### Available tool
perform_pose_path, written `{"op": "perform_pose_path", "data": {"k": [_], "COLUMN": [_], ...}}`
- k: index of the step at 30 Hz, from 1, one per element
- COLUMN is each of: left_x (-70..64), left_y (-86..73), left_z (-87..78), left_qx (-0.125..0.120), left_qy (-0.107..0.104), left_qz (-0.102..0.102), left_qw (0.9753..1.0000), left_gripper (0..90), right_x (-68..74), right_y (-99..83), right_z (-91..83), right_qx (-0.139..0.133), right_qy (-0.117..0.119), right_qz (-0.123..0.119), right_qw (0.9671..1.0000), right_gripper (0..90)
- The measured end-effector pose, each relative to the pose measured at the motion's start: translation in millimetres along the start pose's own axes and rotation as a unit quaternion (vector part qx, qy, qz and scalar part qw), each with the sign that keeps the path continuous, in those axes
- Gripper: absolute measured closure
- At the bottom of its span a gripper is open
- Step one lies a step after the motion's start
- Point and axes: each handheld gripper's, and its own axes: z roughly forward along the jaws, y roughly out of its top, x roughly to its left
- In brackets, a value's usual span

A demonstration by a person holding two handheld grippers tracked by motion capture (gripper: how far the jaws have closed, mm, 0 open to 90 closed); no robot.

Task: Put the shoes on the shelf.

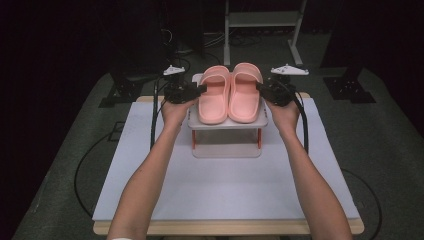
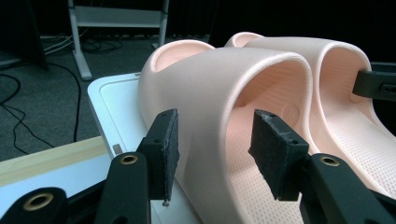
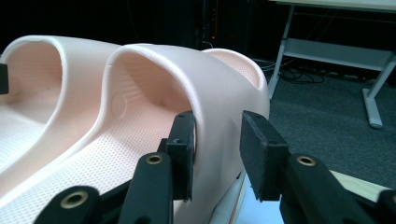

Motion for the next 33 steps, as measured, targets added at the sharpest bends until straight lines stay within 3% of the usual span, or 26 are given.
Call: {"op": "perform_pose_path", "data": {"k": [15,33], "left_x": [-8.8,-14.9], "left_y": [-0.9,-7.9], "left_z": [-11.5,-17.9], "left_qx": [-0.005,-0.010], "left_qy": [-0.006,-0.021], "left_qz": [0.014,0.016], "left_qw": [0.9999,0.9996], "left_gripper": [49.5,46.8], "right_x": [-0.9,1.7], "right_y": [-2.2,-6.6], "right_z": [-11.9,-19.5], "right_qx": [-0.014,-0.010], "right_qy": [0.018,0.034], "right_qz": [0.006,0.006], "right_qw": [0.9997,0.9993], "right_gripper": [60.2,53.6]}}
